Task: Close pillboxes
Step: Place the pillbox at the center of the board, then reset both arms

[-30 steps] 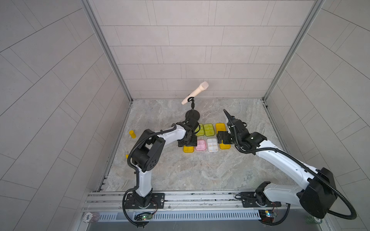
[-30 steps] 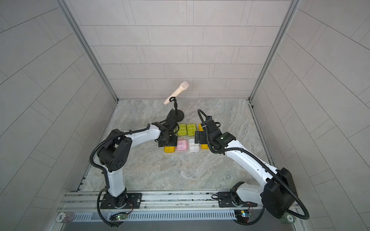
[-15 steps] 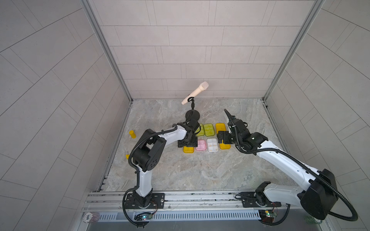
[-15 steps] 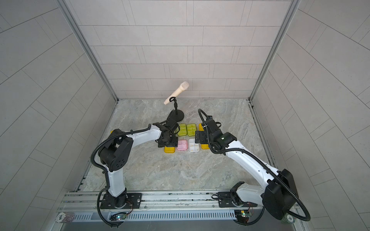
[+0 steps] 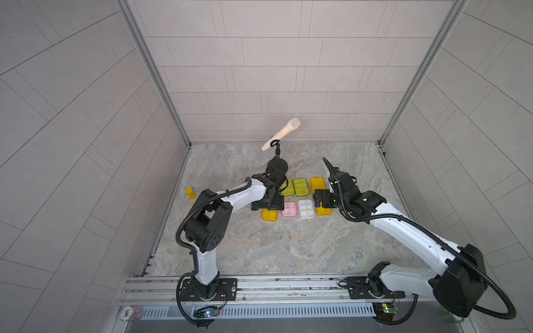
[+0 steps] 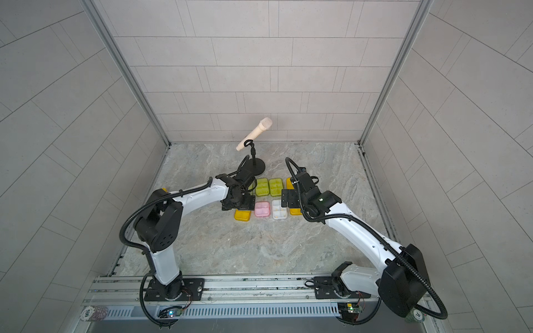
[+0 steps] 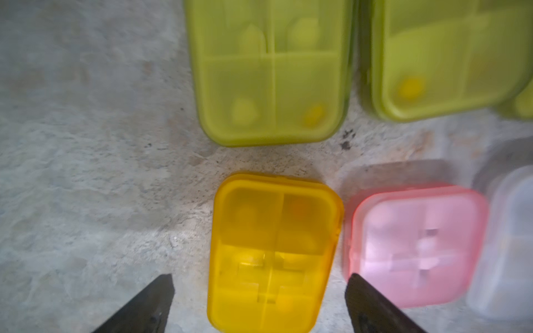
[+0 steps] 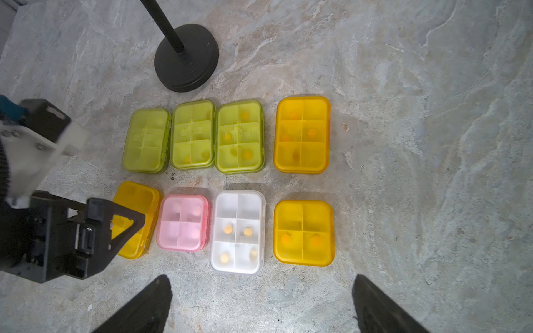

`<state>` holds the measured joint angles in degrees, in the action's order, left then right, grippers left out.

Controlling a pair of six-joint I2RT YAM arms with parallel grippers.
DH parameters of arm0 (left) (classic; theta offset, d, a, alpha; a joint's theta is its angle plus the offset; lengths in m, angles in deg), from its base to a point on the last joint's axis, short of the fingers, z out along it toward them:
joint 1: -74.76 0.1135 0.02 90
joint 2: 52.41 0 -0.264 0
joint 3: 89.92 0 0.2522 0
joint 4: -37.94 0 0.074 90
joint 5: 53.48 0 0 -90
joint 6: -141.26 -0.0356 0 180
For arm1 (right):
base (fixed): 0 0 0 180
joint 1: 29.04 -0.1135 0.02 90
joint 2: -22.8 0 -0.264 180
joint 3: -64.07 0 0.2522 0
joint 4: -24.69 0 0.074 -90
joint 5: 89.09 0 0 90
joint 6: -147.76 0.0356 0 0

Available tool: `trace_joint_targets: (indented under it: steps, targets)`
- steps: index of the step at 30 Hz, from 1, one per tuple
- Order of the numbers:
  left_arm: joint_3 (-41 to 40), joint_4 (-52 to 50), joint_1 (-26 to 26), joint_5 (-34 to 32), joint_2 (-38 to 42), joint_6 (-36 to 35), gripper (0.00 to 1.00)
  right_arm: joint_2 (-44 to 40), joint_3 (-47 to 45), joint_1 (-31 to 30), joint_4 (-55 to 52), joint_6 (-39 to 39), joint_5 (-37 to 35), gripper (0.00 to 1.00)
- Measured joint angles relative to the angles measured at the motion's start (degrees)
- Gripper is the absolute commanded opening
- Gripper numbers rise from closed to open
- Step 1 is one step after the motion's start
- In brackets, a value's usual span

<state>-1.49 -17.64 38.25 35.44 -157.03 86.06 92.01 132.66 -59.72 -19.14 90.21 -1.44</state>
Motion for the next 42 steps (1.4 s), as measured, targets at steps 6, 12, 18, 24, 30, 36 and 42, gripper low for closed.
trace_joint_targets:
  steps: [6,12,18,24,30,36,42]
  targets:
    - [0.6,-1.5,-0.1,-4.2,9.3,-2.6,1.0,-2.0,0.6,0.0,-0.5,-1.2,-0.6,1.0]
    - [-2.8,2.0,-3.3,-14.4,23.8,-9.4,1.0,-3.1,6.8,0.0,-3.0,-5.1,-3.1,1.0]
    - [-12.4,10.4,-5.5,-26.8,35.6,-15.3,1.0,-8.2,4.9,-0.1,4.4,-10.3,-8.1,1.0]
    - [-36.2,35.3,-3.9,-36.1,49.3,-26.3,1.0,-2.2,1.8,0.5,6.8,-15.3,-15.0,1.0]
    - [-52.2,57.3,9.4,-36.2,50.4,-31.0,1.0,2.0,0.4,5.8,9.9,-16.2,-13.9,1.0]
    - [-56.0,80.0,19.3,-33.7,36.0,-34.3,1.0,1.7,-2.3,10.4,15.3,-17.1,-11.2,1.0]
    - [-56.4,84.8,25.9,-28.3,31.0,-34.8,1.0,1.3,-2.5,12.6,16.8,-21.0,-10.6,1.0]
